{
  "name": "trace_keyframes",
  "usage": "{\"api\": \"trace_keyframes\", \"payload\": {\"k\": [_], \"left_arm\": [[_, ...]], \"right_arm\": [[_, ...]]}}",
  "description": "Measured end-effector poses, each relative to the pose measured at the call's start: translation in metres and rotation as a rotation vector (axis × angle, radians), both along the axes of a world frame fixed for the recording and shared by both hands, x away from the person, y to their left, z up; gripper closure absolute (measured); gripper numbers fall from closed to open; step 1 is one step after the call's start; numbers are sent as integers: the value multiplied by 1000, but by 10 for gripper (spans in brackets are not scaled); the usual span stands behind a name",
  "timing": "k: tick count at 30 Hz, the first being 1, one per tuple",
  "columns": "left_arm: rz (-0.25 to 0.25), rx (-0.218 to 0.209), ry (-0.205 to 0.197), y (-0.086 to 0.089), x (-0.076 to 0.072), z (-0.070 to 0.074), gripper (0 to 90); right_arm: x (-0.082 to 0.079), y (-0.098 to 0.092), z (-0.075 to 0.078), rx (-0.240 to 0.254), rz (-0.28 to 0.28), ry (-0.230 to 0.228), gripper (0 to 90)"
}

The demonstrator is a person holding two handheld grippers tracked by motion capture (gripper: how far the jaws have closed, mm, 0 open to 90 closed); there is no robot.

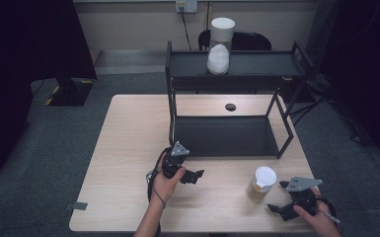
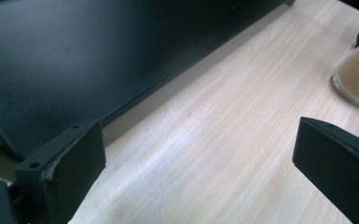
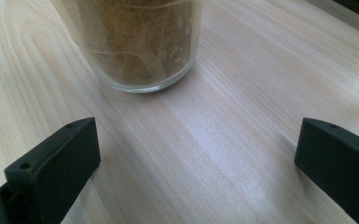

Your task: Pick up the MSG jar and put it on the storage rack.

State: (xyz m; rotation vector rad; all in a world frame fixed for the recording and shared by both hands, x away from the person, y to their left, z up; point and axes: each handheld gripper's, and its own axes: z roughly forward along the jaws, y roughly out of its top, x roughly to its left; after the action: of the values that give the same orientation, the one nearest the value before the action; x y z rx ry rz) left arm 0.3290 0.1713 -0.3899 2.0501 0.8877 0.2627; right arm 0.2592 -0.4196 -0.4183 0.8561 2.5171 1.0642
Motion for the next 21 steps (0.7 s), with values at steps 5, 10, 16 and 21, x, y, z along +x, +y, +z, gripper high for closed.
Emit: {"api": "trace_keyframes", "payload": {"k": [5,10,16,21], "left_arm": [[22,45,-11,3,-11,-6,20],[50,95,-27,8,-21,-11,24],[63,147,-22,10,-25,-13,24],[66,171,-15,11,-27,-17,24]], "right_arm": [[0,0,0,-1,1,0,0],[0,0,0,-1,0,1,0],[0,0,0,-1,0,1,0],[0,0,0,0,0,1,0]]}}
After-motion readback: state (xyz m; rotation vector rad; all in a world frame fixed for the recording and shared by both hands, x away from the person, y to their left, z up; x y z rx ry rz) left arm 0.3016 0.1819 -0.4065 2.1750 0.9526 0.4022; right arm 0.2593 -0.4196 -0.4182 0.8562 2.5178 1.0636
